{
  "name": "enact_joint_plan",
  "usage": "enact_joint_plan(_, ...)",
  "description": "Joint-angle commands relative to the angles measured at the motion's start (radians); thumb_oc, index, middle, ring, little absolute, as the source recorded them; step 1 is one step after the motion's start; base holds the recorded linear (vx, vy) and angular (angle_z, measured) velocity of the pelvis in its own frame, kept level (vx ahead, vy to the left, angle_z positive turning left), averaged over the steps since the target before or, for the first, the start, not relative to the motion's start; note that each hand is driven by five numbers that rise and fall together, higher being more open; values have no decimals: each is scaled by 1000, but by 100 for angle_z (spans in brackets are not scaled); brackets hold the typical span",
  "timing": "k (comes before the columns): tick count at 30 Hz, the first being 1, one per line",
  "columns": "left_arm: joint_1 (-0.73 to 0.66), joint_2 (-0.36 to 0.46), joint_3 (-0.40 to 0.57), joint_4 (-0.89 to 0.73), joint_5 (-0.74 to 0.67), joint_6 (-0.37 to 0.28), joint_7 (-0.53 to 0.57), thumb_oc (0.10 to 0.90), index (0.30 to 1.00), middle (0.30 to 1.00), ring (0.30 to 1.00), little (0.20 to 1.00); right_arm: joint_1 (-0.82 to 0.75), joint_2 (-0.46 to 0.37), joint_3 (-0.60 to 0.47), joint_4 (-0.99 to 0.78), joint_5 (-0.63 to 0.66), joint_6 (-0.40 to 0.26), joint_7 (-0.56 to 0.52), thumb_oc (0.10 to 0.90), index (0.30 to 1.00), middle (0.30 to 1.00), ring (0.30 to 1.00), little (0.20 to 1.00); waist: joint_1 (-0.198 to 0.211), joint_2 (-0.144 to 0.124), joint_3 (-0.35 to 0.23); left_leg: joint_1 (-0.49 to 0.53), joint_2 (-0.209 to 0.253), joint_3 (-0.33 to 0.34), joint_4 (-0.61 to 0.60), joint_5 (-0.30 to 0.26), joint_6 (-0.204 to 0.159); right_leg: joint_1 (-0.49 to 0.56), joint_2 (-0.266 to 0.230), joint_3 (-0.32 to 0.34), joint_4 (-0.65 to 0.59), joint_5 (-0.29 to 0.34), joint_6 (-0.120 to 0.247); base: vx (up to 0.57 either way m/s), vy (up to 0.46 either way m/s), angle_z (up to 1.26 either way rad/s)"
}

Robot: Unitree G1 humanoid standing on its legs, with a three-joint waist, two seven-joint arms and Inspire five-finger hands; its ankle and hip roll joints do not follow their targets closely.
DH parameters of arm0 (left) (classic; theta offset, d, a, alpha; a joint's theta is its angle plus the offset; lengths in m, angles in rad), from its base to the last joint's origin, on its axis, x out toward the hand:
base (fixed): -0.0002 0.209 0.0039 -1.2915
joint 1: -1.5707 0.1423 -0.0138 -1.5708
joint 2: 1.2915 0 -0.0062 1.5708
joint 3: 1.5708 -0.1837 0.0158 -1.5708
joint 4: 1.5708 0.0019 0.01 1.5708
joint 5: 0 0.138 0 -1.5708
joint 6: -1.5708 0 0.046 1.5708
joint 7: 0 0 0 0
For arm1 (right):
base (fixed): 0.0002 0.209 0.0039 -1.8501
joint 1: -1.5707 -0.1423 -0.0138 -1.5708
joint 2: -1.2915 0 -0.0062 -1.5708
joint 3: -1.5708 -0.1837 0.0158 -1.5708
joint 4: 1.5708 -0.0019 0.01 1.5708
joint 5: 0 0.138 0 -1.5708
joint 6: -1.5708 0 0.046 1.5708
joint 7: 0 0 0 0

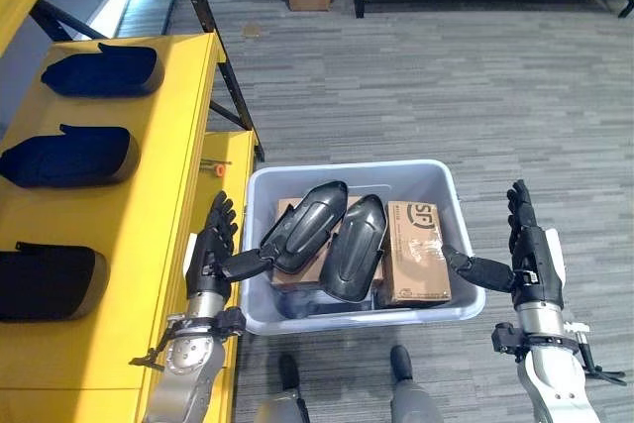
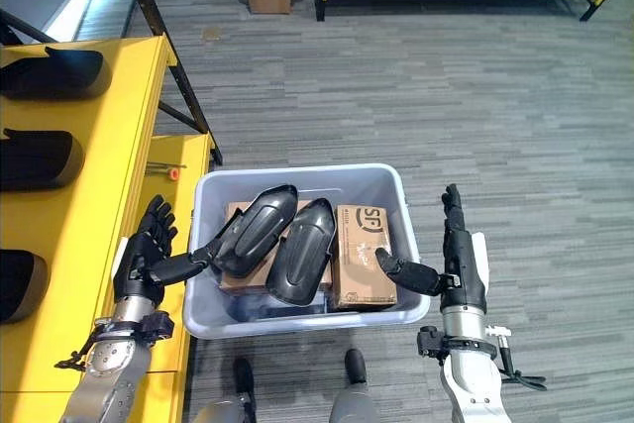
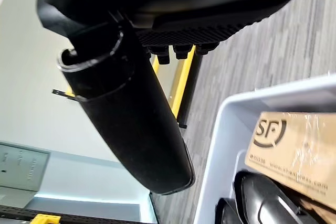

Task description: Move parts from the plastic box to the shelf.

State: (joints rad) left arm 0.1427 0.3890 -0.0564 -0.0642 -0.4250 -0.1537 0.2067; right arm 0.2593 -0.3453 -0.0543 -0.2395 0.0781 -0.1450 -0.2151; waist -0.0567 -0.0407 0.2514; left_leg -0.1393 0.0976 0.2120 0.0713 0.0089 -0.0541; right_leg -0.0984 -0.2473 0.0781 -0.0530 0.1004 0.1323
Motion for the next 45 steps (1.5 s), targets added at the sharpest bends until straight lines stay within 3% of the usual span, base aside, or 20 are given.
enact_joint_plan(1, -17, 40, 41, -131, 21, -114, -4, 900, 1000, 1000, 1000, 1000, -102, -73, -88, -101, -83, -82, -48, 900, 1000, 1000, 1000, 1000, -6, -18, -74, -114, 126, -6, 157, -42, -25, 71, -3, -20, 30, -118, 32, -9, 64, -10)
enact_joint_plan(5, -32, 56, 46, -147, 33, -118, 7, 900, 1000, 1000, 1000, 1000, -145, -121, -102, -104, -212, -69, -92, 900, 1000, 1000, 1000, 1000, 5, -41, -68, -151, 140, 0, 192, -56, -26, 51, 1, -31, 20, -102, 40, -2, 34, -11)
enact_joint_plan(12, -93, 78, 30, -177, 72, -127, 31, 900, 1000, 1000, 1000, 1000, -243, -165, -31, -83, -239, -57, -84, 900, 1000, 1000, 1000, 1000, 22, -66, -27, -220, 160, -33, 235, -55, -31, 21, 21, -65, 31, -105, 30, -48, -31, -5)
enact_joint_plan(24, -250, 67, 6, -200, 125, -155, 149, 900, 1000, 1000, 1000, 1000, -360, -140, 169, 27, -241, -14, -73, 900, 1000, 1000, 1000, 1000, 42, -75, 103, -285, 157, -80, 221, -8, -44, -61, 43, -104, 90, -108, 13, -99, -14, 12)
enact_joint_plan(36, -353, 66, -14, -235, 151, -173, 210, 900, 1000, 1000, 1000, 1000, -391, -115, 293, 105, -282, 17, -45, 900, 1000, 1000, 1000, 1000, 45, -72, 150, -310, 146, -98, 220, 1, -40, -110, 48, -97, 129, -110, 5, -52, 9, 4)
enact_joint_plan(45, -426, 61, -52, -239, 161, -184, 245, 900, 1000, 1000, 1000, 1000, -528, -110, 392, 129, -389, 29, -54, 900, 1000, 1000, 1000, 1000, 48, -64, 175, -325, 138, -102, 215, 8, -33, -147, 55, -88, 152, -106, 0, -31, 11, -3)
